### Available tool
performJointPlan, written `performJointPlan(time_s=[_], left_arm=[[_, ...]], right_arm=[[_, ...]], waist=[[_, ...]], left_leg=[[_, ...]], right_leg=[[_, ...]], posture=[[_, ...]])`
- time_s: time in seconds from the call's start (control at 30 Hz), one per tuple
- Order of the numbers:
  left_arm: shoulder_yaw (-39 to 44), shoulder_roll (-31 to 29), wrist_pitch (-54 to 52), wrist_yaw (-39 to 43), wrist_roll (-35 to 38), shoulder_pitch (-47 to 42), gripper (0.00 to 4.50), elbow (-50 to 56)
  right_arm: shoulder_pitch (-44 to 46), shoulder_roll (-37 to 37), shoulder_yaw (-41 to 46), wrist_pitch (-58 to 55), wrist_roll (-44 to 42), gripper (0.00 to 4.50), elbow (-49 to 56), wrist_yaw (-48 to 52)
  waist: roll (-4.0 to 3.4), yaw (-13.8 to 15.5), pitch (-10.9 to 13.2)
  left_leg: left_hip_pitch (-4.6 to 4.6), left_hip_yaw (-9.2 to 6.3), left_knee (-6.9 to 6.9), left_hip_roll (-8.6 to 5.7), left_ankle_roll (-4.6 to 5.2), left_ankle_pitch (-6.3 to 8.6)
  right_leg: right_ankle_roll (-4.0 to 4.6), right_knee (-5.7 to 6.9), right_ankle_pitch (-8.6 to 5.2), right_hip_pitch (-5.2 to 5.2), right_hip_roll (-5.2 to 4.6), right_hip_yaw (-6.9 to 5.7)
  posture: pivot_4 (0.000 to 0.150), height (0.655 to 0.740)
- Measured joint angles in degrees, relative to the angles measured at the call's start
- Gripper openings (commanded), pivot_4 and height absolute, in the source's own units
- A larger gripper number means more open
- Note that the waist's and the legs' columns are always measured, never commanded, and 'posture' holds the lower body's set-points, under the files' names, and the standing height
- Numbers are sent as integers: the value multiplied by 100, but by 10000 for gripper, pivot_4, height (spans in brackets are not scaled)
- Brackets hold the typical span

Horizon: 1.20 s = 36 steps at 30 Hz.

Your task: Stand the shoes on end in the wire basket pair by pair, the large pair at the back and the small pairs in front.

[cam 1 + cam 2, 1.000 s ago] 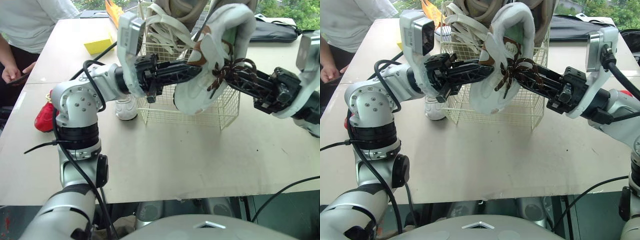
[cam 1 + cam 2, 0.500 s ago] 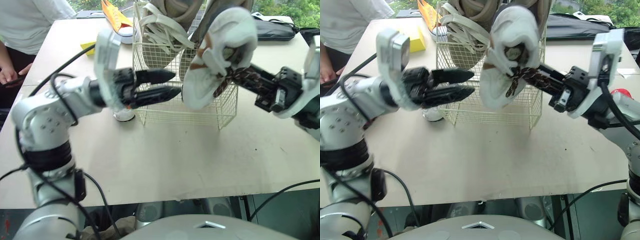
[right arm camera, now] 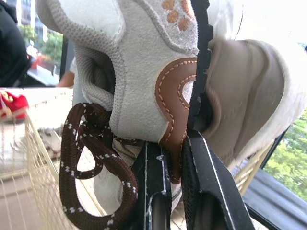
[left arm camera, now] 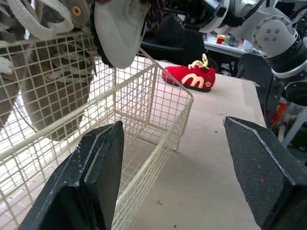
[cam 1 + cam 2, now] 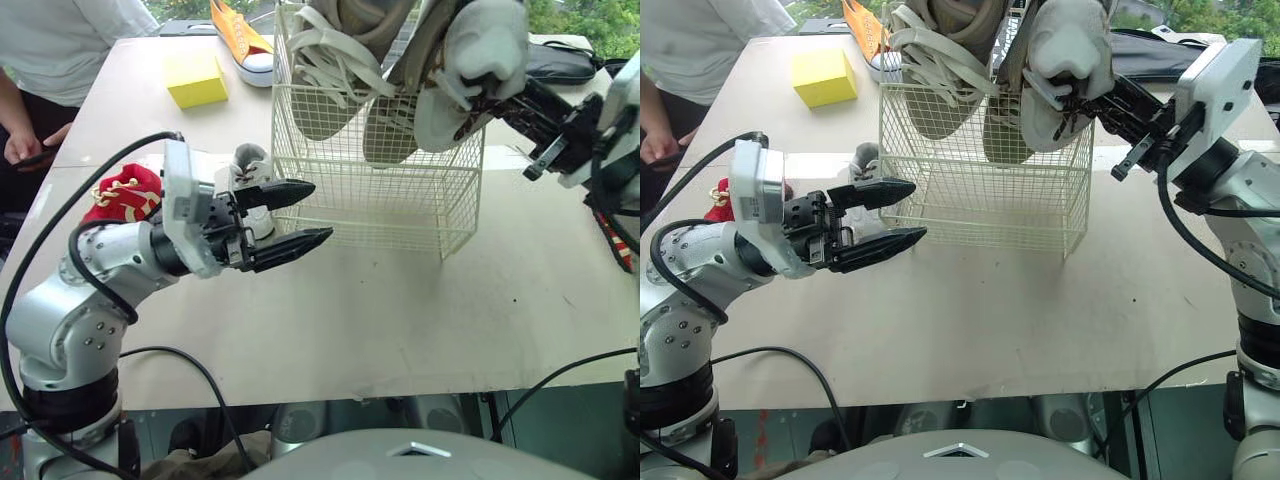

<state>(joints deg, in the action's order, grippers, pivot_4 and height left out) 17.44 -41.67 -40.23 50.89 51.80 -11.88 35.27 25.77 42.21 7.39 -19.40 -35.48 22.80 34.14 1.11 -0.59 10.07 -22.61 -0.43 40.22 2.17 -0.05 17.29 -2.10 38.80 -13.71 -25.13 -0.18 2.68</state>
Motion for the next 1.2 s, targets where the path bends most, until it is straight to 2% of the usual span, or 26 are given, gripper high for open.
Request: performJointPlan(time_s=[0.13, 0.33, 0.43, 0.47, 0.5, 0.53, 0.6, 0.77, 0.9, 1.0, 1.1, 1.2], left_arm=[[-47, 62, 206, -78, -62, 103, 36174, 0], [-234, 74, 400, -106, -122, 225, 36174, -1], [-236, 74, 446, -120, -122, 273, 36563, -1], [-238, 74, 449, -127, -121, 297, 36563, 0], [-237, 74, 451, -138, -121, 324, 36563, 0], [-238, 74, 451, -149, -120, 337, 36563, 0], [-230, 75, 455, -228, -110, 401, 36563, 0], [-82, 191, 470, -434, -15, 579, 36563, -41], [676, 373, 274, -1196, 582, 579, 36563, -571], [1096, 247, -116, -1667, 973, 623, 36563, -1044], [1234, 6, -475, -2060, 983, 596, 36563, -1686], [1072, -169, -825, -2274, 834, 464, 36563, -2082]], right_arm=[[-259, -170, -456, 240, 606, 0, -474, 362], [-208, -259, -573, 366, 877, 0, -776, 733], [-175, -285, -511, 200, 754, 9273, -798, 859], [-180, -285, -488, 184, 718, 13304, -798, 913], [-200, -278, -476, 169, 687, 19462, -794, 983], [-221, -277, -473, 157, 668, 20327, -784, 1039], [-326, -269, -423, 96, 572, 27787, -682, 1135], [-608, -108, -18, 6, 430, 27787, -552, 1200], [-657, 186, 478, -109, 393, 27787, -310, 1104], [-935, 562, 820, -187, 378, 27787, -117, 1218], [-1252, 1026, 1292, -621, -113, 27787, 19, 1646], [-1419, 1333, 1744, -1092, -772, 36554, 307, 1956]], waist=[[0, 0, 0], [6, -9, -6], [6, -6, -6], [6, -6, -6], [6, -4, -6], [6, -2, -6], [6, 5, -6], [5, 14, -5], [5, -22, -5], [5, -16, -5], [4, 7, -3], [6, 10, -3]], left_leg=[[1, -1, 0, 0, 0, 0], [14, -1, 0, 1, 0, 0], [33, -2, -1, 1, 1, 1], [41, -2, -3, 1, 1, 1], [48, -1, -6, 1, 1, 1], [52, -1, -7, 1, 1, 1], [56, 0, -7, 0, 1, 1], [58, 3, -6, 0, 1, 1], [64, 0, -12, 3, 1, 1], [63, -2, -16, 4, 2, 2], [62, 0, -16, 1, 2, 2], [62, 1, -16, 1, 2, 2]], right_leg=[[0, 1, 0, 1, 0, -1], [0, 2, 0, 10, 1, -1], [1, -1, 0, 31, 2, -2], [1, -2, -1, 38, 2, -2], [1, -5, -1, 44, 2, -1], [1, -5, -1, 48, 2, -1], [1, -4, -1, 53, 1, 0], [0, -3, -1, 54, 0, 3], [1, 1, -2, 53, 6, 3], [1, -3, -3, 53, 5, 1], [1, -5, -3, 53, 2, 0], [1, -5, -2, 54, 2, 0]], posture=[[1500, 7400], [1500, 7400], [1500, 7400], [1500, 7400], [1500, 7400], [1500, 7400], [1500, 7400], [1500, 7400], [1500, 7400], [1500, 7400], [1500, 7400], [1500, 7400]])
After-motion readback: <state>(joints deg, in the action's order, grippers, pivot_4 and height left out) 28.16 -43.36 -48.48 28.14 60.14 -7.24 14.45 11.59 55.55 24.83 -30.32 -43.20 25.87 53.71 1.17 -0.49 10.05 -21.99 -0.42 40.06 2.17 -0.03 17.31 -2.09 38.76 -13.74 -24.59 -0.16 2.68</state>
